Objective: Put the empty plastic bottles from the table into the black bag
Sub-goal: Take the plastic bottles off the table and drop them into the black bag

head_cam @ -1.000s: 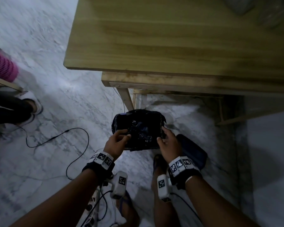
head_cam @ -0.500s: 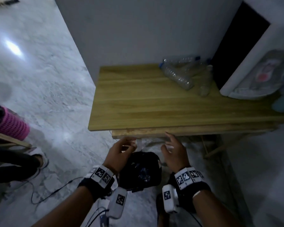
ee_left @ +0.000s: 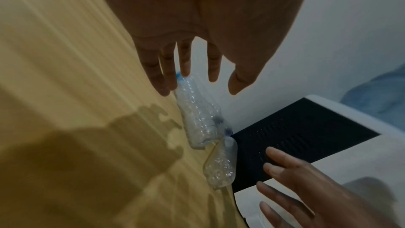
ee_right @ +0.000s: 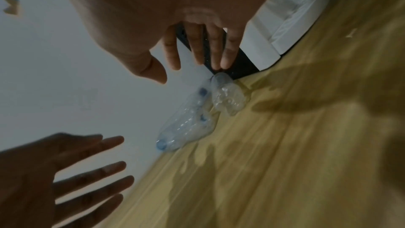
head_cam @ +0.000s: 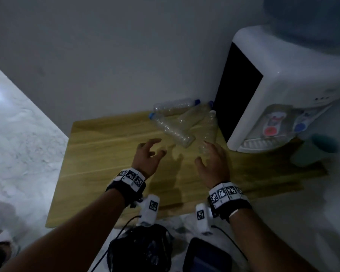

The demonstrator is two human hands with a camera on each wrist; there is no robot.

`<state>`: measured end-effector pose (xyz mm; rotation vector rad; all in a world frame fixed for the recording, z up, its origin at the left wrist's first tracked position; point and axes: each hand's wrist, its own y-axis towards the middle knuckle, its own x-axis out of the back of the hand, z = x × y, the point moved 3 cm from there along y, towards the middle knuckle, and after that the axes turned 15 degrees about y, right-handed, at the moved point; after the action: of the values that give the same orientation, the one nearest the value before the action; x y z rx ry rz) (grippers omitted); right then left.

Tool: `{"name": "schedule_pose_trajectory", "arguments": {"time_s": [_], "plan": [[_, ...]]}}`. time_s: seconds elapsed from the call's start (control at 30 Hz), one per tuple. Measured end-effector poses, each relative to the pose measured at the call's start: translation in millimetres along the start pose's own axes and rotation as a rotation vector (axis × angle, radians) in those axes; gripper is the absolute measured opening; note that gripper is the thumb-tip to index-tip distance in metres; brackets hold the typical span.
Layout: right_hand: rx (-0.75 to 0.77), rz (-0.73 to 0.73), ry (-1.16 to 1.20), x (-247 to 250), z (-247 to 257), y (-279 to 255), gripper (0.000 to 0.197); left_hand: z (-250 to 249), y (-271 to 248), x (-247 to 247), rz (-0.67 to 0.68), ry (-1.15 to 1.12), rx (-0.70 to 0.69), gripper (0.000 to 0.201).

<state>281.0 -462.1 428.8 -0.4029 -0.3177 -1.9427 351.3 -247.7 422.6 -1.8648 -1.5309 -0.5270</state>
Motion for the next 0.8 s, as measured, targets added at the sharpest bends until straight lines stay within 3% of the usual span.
{"name": "schedule_pose_trajectory", "arguments": {"time_s": [0.2,0.33,0.47,0.8], "plan": [[-0.099,0.019,-0.163,-9,-28,67,0.075,-37,71,-46,-0.049,0.102,0.089,0.078],[-0.084,0.081,-0.224,-26,-42,93,0.075,-51,100,-66,-0.074,0.151,0.184,0.094],[-0.039,0.104,-0.184,-38,-56,103,0.07,-56,109,-77,-0.04,0.21,0.277,0.094],[-0.051,0.045,-0.076,-32,-51,69,0.055,-28,71,-52,-0.022,0.209,0.2,0.07]]}}
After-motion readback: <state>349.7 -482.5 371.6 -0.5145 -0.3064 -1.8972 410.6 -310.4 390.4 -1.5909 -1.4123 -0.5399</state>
